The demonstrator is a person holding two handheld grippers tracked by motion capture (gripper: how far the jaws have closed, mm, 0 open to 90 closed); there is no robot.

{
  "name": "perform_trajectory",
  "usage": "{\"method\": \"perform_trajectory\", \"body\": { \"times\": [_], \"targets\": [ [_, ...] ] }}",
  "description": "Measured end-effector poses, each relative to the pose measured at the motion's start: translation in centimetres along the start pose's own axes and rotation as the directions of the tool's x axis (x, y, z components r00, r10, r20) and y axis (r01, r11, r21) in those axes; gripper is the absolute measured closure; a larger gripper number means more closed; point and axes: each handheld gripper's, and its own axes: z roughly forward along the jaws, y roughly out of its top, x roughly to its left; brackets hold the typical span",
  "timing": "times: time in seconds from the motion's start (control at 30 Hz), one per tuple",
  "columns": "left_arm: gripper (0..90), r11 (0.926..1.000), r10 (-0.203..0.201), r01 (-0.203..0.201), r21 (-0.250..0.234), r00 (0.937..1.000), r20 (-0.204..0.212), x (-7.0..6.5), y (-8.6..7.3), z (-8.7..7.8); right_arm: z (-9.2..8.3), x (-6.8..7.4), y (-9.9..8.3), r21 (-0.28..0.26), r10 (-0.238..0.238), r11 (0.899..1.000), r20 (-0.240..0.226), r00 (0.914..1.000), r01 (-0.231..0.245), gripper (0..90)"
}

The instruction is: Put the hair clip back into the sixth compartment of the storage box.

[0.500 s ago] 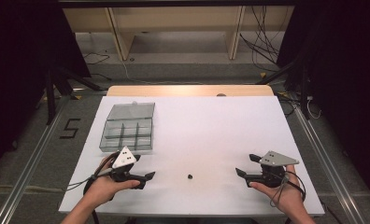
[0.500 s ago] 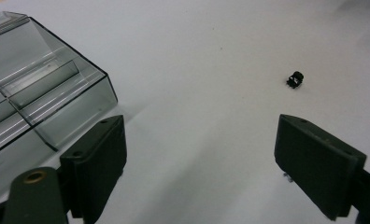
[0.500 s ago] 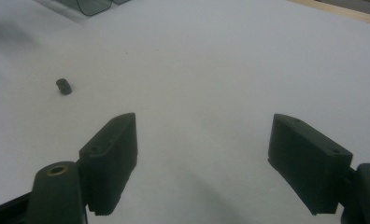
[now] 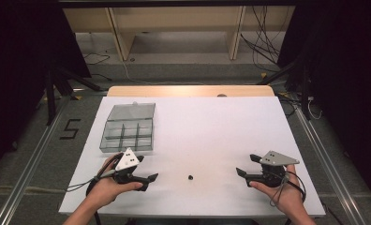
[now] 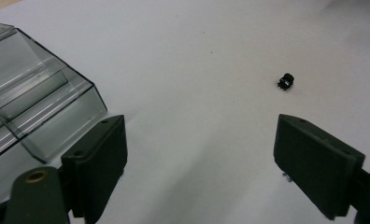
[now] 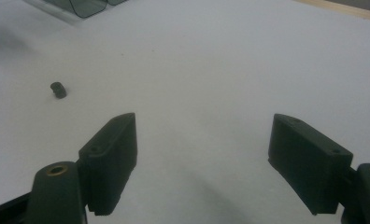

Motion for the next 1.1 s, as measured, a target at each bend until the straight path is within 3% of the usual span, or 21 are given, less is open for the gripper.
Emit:
{"method": "perform_trajectory", "body": {
  "times": [0.93, 1.1],
  "targets": [
    [18.6, 0.9983, 0.059, -0.059, -0.003, 0.9961, 0.065, -2.5, 2.1, 3.0, 0.1, 0.0, -0.1, 0.0, 0.007, 1.0, 0.003, 1.0, -0.007, 24.6],
    [19.3, 0.9962, 0.086, -0.087, 0.007, 0.9933, 0.077, -3.0, 2.3, 3.9, 0.1, 0.0, -0.1, 0.003, 0.006, 1.0, 0.003, 1.0, -0.006, 24.6]
  ]
}}
